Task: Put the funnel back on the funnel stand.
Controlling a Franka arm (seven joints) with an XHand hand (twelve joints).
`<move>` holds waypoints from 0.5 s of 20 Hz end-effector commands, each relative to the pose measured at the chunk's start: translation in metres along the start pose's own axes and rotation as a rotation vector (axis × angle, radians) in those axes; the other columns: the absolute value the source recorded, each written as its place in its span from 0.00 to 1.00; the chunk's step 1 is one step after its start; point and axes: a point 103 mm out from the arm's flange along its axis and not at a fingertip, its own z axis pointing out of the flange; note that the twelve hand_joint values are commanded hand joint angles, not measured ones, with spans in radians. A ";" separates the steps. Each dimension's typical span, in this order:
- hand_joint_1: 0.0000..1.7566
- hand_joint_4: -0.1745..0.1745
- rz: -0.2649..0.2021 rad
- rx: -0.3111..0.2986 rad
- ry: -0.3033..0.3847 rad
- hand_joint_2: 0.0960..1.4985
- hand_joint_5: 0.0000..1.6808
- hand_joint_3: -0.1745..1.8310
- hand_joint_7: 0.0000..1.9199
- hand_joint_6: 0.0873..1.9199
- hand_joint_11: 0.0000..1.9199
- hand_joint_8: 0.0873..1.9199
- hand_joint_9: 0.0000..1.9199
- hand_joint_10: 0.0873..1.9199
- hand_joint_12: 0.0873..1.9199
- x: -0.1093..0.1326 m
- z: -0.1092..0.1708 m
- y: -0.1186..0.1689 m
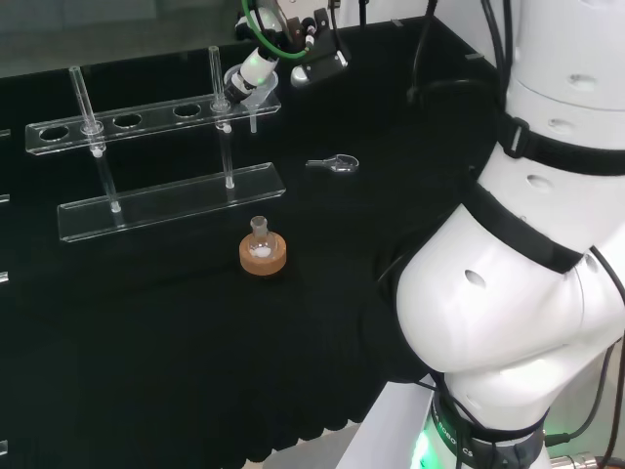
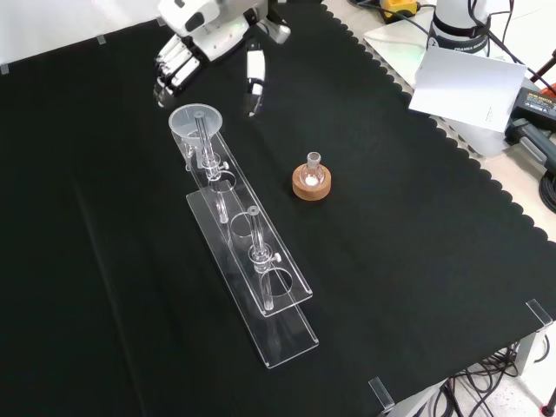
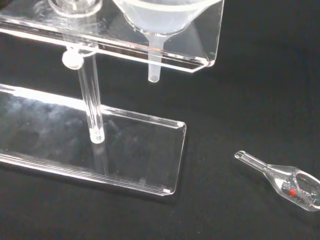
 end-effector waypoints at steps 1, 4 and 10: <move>0.30 0.37 0.040 -0.085 0.025 0.43 0.15 0.18 0.03 0.00 0.13 0.32 0.14 0.36 0.74 -0.003 -0.016 -0.052; 0.30 0.37 0.063 -0.091 0.032 0.44 0.15 0.18 0.04 0.00 0.13 0.32 0.15 0.36 0.74 -0.008 -0.018 -0.071; 0.32 0.37 0.093 -0.112 0.044 0.45 0.16 0.18 0.05 0.00 0.13 0.32 0.17 0.35 0.73 -0.014 -0.014 -0.100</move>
